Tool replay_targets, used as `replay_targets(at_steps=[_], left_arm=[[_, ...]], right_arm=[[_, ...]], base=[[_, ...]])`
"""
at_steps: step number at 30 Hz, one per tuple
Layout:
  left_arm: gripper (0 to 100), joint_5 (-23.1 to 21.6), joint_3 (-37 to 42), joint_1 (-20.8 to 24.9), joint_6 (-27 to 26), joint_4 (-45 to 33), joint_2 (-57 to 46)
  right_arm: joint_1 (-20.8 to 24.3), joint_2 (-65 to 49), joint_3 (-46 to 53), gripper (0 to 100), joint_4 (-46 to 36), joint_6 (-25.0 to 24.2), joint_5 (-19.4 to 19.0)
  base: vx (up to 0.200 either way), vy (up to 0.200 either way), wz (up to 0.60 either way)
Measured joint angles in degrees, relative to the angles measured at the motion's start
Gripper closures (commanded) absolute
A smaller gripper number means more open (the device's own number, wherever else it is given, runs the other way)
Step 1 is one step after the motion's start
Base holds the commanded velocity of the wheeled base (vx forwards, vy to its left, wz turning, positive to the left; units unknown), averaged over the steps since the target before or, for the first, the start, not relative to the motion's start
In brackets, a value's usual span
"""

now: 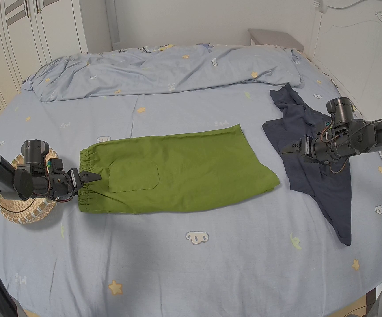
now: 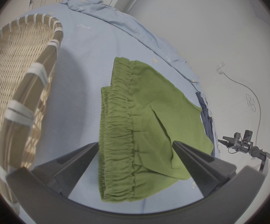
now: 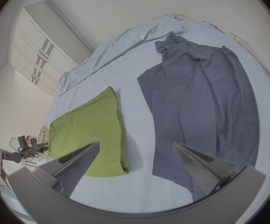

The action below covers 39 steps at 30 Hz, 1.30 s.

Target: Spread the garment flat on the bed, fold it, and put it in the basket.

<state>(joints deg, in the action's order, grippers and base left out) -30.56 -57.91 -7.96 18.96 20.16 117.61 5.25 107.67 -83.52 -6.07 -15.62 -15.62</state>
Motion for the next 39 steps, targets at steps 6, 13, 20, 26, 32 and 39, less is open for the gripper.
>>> replay_targets(at_steps=[6, 13, 20, 26, 32, 39], left_arm=[[0, 0.5, -0.8, -0.1, 0.3, 1.2, 2.1], [0, 0.5, -2.0, 0.2, 0.3, 1.5, 4.0], [0, -0.1, -3.4, 0.4, 1.6, 1.5, 5.5], [0, -2.9, -4.1, 0.2, 3.7, 1.5, 5.8], [100, -4.1, -4.3, 0.0, 3.8, 1.4, 6.0], [100, -4.2, -4.3, -0.3, 3.8, 1.3, 6.0]], right_arm=[[0.3, 0.0, 0.2, 0, 0.0, -0.1, 0.0], [0.3, 0.2, 0.2, 0, 0.0, -0.3, 0.0], [0.1, 0.5, 0.2, 0, 0.2, -0.3, 0.0], [0.1, 0.7, 0.1, 0, 0.3, -0.4, 0.0], [-0.1, 0.9, 0.1, 0, 0.3, -0.4, 0.0], [0.0, 1.3, 0.0, 0, 0.3, -0.5, -0.3]], base=[[0.000, 0.000, 0.00], [0.000, 0.000, 0.00], [0.000, 0.000, 0.00], [0.000, 0.000, 0.00], [0.000, 0.000, 0.00], [0.000, 0.000, 0.00]])
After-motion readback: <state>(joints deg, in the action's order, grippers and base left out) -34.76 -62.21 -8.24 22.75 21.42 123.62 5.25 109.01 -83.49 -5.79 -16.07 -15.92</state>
